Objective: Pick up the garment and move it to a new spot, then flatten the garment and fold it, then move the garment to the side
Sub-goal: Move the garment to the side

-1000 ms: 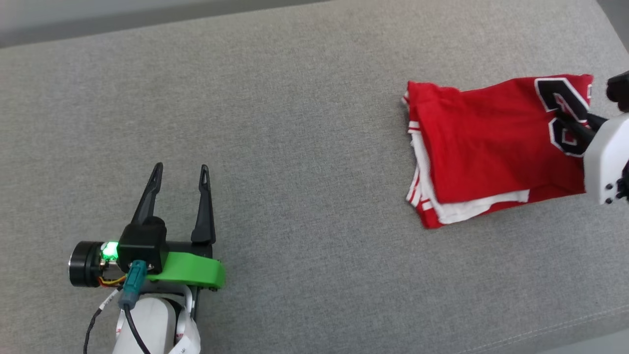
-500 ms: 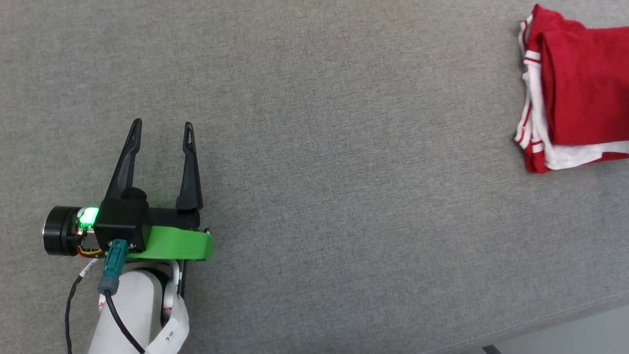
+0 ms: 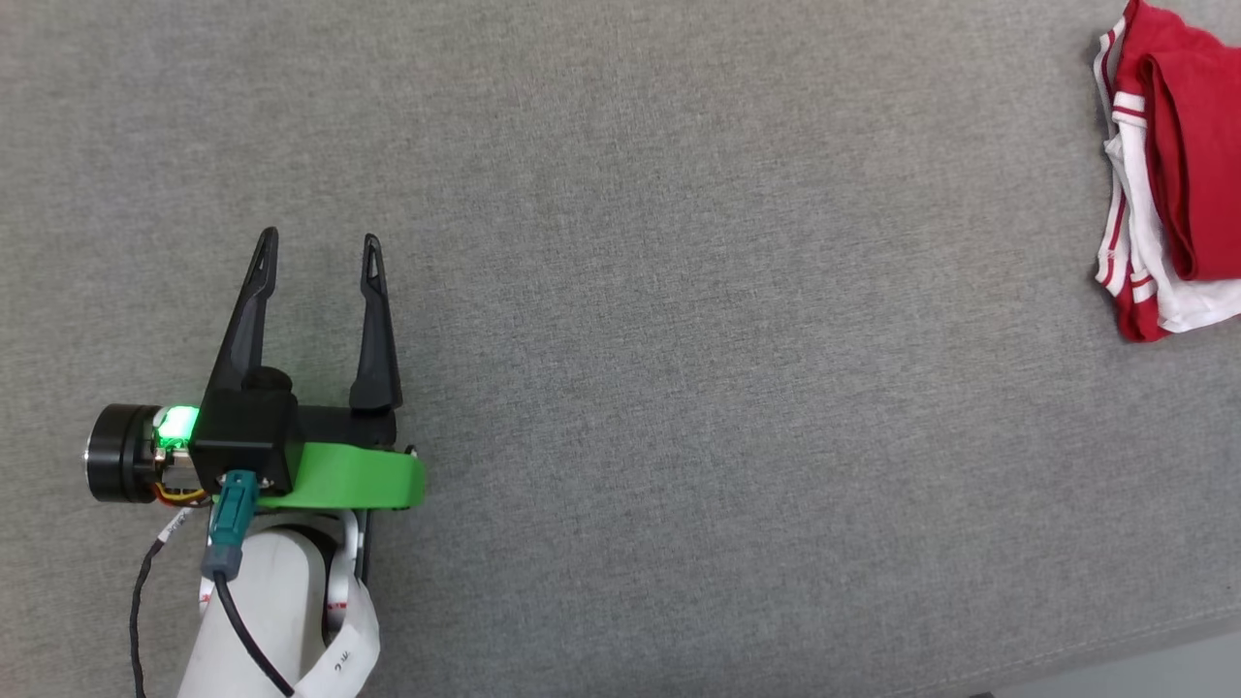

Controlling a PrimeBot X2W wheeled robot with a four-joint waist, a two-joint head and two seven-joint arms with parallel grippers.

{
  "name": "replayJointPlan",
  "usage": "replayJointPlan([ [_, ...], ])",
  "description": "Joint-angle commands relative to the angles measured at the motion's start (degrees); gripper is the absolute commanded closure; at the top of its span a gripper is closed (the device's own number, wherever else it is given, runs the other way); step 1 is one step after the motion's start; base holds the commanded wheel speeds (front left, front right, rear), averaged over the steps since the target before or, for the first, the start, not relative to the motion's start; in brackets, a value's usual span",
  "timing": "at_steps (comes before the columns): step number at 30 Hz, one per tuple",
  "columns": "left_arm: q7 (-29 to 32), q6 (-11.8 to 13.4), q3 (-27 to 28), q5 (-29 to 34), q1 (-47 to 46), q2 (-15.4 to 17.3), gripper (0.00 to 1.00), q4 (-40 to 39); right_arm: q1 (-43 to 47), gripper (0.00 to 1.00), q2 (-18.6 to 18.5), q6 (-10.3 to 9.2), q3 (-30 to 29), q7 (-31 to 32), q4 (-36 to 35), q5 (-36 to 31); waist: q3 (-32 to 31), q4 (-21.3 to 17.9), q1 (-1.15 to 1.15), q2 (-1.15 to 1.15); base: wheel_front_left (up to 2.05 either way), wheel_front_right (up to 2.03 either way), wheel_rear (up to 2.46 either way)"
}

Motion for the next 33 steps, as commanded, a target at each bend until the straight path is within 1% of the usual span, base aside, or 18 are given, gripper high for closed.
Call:
replayJointPlan([
  [1, -0.33, 0.48, -0.18, -0.10, 0.21, -0.19, 0.00, 0.18, -1.05, 0.00, -0.07, -0.04, -0.50, -1.47, 0.84, -0.83, -2.57, 0.75, -0.01, 0.00, 0.00, 0.00, 0.00],
  [4, -0.33, 0.73, -0.40, -0.56, 1.40, -0.65, 0.00, 0.63, -0.27, 0.00, -0.35, -0.04, -1.04, -5.98, 1.47, -2.25, -5.59, 1.52, -0.01, 0.00, 0.00, 0.00, 0.00],
  [8, -0.33, 1.23, -0.35, -1.32, 4.07, -1.21, 0.00, 1.28, 1.37, 0.00, 0.23, -0.04, -3.33, -16.85, 0.46, -4.01, -9.93, 2.28, -0.01, 0.00, 0.00, 0.00, 0.00],
  [9, -0.33, 1.36, -0.27, -1.57, 4.93, -1.35, 0.00, 1.41, 1.98, 0.00, 0.59, -0.04, -4.29, -20.23, 0.07, -4.50, -10.97, 2.44, -0.01, 0.00, 0.00, 0.00, 0.00],
  [11, -0.33, 1.58, -0.06, -1.97, 6.67, -1.53, 0.00, 1.78, 3.04, 0.00, 2.09, -0.04, -6.96, -24.08, -1.16, -5.35, -12.85, 2.58, -0.01, 0.00, 0.00, 0.00, 0.00],
  [12, -0.33, 1.61, -0.01, -2.08, 7.12, -1.57, 0.00, 1.86, 3.44, 0.00, 2.54, -0.04, -7.65, -24.61, -1.93, -5.92, -13.35, 2.64, -0.01, 0.00, 0.00, 0.00, 0.00],
  [14, -0.33, 1.72, 0.11, -2.39, 8.49, -1.72, 0.00, 2.13, 5.23, 0.00, 4.47, -0.04, -10.71, -25.34, -6.26, -7.77, -14.98, 2.96, -0.01, 0.00, 0.00, 0.00, 0.00],
  [16, -0.33, 1.86, 0.27, -2.65, 9.38, -1.87, 0.00, 2.18, 7.76, 0.00, 6.53, -0.04, -14.82, -25.40, -13.22, -9.95, -16.10, 3.33, -0.01, 0.00, 0.00, 0.00, 0.00],
  [19, -0.33, 2.00, 0.53, -3.09, 10.30, -2.11, 0.00, 2.34, 14.18, 0.00, 11.35, -0.04, -20.93, -25.43, -24.53, -13.21, -17.82, 4.25, -0.01, 0.00, 0.00, 0.00, 0.00],
  [23, -0.33, 1.84, 0.47, -3.49, 11.02, -2.38, 0.00, 2.89, 21.99, 0.00, 17.95, -0.04, -25.00, -25.44, -36.79, -15.91, -19.88, 5.93, -0.01, 0.00, 0.00, 0.00, 0.00],
  [27, -0.33, 2.02, 0.38, -3.80, 11.61, -2.77, 0.00, 3.39, 28.27, 0.00, 24.00, -0.04, -25.17, -25.44, -44.48, -17.07, -21.59, 7.59, -0.01, 0.00, 0.00, 0.00, 0.00],
  [30, -0.33, 2.08, 0.27, -3.95, 12.01, -2.98, 0.00, 3.72, 32.17, 0.00, 27.47, -0.04, -24.35, -25.44, -47.20, -17.89, -22.48, 8.78, -0.01, 0.00, 0.00, 0.00, 0.00],
  [33, -0.33, 1.85, 0.23, -4.19, 12.27, -3.09, 0.00, 4.06, 35.82, 0.00, 30.14, -0.04, -22.72, -25.44, -47.82, -18.42, -23.12, 9.96, -0.01, 0.00, 0.00, 0.00, 0.00],
])
